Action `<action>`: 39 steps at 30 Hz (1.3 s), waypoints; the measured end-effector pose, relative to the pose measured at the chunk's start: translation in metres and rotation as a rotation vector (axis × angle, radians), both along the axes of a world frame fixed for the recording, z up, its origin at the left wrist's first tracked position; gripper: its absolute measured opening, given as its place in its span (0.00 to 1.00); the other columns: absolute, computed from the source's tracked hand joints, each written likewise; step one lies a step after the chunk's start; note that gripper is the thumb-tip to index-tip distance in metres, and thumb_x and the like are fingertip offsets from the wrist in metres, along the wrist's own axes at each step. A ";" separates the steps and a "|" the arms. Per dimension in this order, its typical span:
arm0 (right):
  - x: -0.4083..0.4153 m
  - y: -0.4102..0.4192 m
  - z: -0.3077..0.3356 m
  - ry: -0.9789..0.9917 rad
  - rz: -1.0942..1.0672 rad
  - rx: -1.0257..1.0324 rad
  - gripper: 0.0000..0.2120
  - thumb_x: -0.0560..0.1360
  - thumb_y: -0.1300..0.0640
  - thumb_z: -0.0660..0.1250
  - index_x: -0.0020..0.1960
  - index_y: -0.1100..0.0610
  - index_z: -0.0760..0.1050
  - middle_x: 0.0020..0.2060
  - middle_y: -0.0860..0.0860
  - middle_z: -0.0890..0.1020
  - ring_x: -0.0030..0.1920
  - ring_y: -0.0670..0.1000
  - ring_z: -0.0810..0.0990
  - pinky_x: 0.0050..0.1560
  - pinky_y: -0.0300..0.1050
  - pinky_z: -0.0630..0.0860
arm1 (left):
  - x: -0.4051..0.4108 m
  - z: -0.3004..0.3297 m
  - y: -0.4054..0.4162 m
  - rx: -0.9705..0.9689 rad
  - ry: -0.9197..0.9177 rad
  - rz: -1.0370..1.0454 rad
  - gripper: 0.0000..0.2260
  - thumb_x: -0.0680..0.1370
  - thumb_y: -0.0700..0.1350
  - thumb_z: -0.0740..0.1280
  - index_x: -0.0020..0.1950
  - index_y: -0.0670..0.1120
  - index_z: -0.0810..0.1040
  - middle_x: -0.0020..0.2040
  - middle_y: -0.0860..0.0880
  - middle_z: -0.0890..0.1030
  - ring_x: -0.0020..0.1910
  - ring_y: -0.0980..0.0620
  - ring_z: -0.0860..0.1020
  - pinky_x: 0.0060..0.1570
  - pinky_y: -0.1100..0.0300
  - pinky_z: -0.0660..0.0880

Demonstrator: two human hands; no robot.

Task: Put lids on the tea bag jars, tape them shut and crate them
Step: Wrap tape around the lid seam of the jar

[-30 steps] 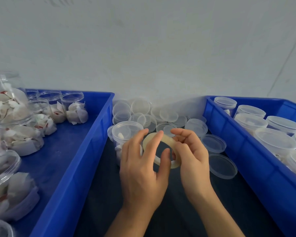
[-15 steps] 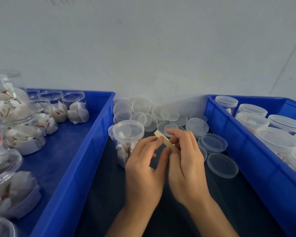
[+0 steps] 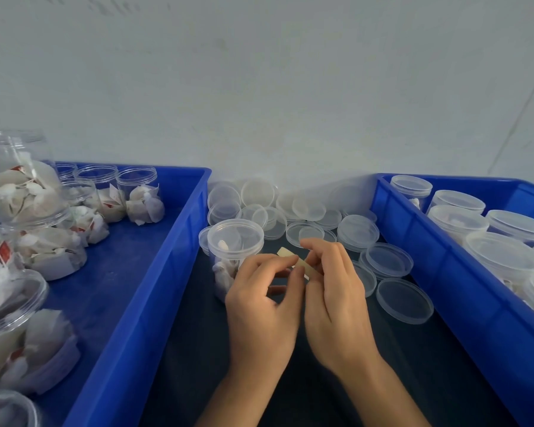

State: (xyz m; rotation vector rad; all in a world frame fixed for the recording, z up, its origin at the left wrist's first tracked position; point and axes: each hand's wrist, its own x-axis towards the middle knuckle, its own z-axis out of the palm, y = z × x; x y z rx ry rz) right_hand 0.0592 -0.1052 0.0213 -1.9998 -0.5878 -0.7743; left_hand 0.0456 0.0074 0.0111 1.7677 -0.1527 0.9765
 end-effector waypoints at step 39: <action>0.022 -0.024 -0.014 0.349 0.059 -0.440 0.19 0.86 0.48 0.62 0.74 0.35 0.68 0.39 0.40 0.81 0.40 0.47 0.79 0.43 0.42 0.76 | 0.009 -0.006 0.014 0.120 0.423 -0.089 0.08 0.87 0.43 0.62 0.50 0.49 0.75 0.42 0.54 0.79 0.47 0.60 0.79 0.46 0.67 0.76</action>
